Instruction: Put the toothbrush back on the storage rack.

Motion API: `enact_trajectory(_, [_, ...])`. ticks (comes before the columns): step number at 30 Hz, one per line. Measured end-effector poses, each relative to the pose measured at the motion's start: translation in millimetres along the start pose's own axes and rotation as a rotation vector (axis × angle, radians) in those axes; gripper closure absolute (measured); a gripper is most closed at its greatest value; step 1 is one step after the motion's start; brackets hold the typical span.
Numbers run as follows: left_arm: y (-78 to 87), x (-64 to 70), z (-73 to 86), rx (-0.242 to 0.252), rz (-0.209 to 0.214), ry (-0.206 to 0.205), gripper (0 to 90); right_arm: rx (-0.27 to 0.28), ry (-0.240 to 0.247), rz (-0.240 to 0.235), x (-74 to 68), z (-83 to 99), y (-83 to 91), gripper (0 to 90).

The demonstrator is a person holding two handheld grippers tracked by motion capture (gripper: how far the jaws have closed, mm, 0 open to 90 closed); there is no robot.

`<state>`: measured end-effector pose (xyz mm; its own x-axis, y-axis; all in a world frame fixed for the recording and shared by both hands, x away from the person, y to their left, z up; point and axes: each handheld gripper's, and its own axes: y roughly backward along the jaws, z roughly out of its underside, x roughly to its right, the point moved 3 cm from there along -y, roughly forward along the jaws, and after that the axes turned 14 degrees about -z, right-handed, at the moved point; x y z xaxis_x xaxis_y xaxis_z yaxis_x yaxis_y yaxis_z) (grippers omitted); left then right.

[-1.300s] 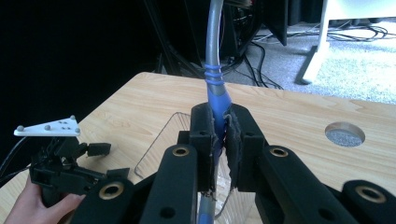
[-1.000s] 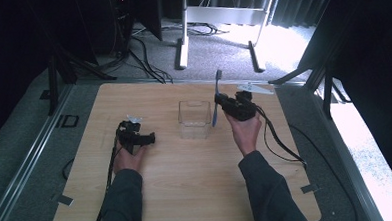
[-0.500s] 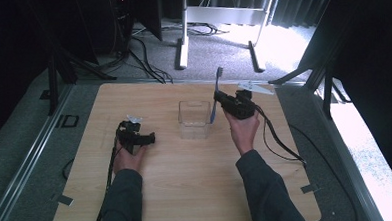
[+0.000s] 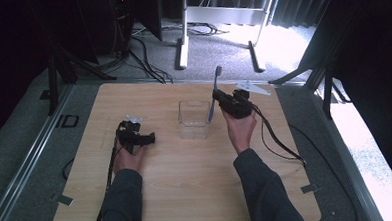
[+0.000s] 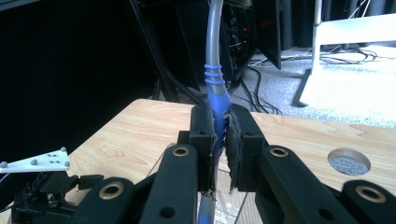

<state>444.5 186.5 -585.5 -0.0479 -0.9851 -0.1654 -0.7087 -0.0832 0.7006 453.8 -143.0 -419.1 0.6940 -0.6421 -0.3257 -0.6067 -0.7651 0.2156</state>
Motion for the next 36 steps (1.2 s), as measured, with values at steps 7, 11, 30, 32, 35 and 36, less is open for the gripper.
enact_trajectory(7, [0.0, 0.0, 0.0, 0.000, 0.000, 0.000, 5.5, 0.007, 0.010, 0.001, -1.0, 1.0, -2.9, 81.5])
enact_trajectory(11, [0.0, 0.0, 0.0, 0.000, -0.001, 0.000, 5.5, 0.009, 0.015, -0.002, -0.8, 2.0, -6.0, 81.5])
enact_trajectory(30, [0.0, 0.0, 0.0, 0.001, -0.001, 0.000, 5.5, 0.004, 0.064, 0.034, -0.4, 9.7, -19.5, 81.5])
enact_trajectory(32, [0.0, 0.1, 0.0, 0.000, 0.000, 0.001, 5.5, -0.001, 0.066, 0.036, -0.3, 10.5, -21.2, 81.5])
enact_trajectory(35, [0.0, 0.0, 0.0, 0.001, -0.001, 0.000, 5.5, -0.005, 0.074, 0.042, -0.9, 11.6, -23.1, 81.5])
enact_trajectory(36, [0.0, 0.0, 0.0, 0.000, 0.000, 0.000, 5.5, -0.006, 0.077, 0.044, -1.0, 12.0, -23.9, 81.5])
